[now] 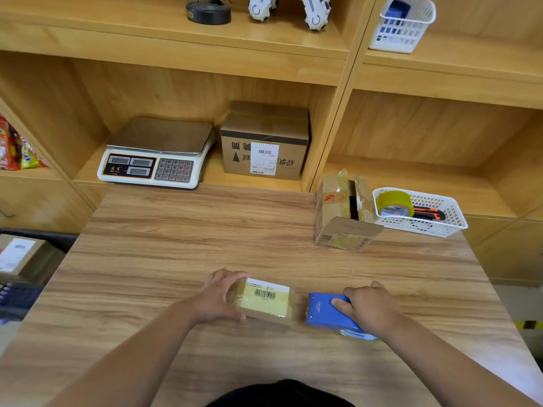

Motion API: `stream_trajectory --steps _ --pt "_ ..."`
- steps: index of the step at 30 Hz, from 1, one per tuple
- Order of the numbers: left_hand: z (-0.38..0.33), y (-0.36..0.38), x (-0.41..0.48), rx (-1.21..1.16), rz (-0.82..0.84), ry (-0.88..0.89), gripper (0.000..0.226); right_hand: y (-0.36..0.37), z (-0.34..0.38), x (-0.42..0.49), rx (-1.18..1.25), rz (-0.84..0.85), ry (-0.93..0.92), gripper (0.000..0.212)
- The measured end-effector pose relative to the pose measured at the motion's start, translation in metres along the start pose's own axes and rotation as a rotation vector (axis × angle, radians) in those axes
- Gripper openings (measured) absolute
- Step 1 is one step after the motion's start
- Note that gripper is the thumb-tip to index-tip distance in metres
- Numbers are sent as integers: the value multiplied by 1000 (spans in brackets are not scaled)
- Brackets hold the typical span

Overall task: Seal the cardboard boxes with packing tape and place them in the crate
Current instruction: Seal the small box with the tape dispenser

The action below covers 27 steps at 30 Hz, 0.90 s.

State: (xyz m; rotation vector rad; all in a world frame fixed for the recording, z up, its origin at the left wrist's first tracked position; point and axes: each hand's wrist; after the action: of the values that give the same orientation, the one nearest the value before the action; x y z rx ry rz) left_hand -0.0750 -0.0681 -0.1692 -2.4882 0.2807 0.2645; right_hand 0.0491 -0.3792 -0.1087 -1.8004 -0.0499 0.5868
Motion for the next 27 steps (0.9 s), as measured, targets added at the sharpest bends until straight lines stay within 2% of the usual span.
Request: stream_trajectory --steps 7,12,17,21,24,27 --pt "-4 1 5 66 -5 -17 93 12 22 7 -40 -11 -1 45" --pt "-27 4 18 455 74 63 99 11 30 5 -30 -45 13 45" --pt "-71 42 43 680 189 225 105 8 30 1 -7 -72 40 45" --pt "-81 59 51 857 110 268 87 6 25 -2 10 -93 46 44" --pt "-77 57 52 840 11 272 75 1 19 -5 67 -118 51 44" --pt "-74 44 49 652 -84 263 80 -8 13 -7 143 -187 52 42"
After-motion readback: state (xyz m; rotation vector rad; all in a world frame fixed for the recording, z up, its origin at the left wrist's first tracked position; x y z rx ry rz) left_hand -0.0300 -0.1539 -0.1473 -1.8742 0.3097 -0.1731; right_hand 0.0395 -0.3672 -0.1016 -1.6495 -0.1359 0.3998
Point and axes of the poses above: each hand's wrist, its own x-axis towards the middle knuckle, its own y-axis out of the palm, z = x × y, and after that the axes turned 12 degrees about y, right-handed
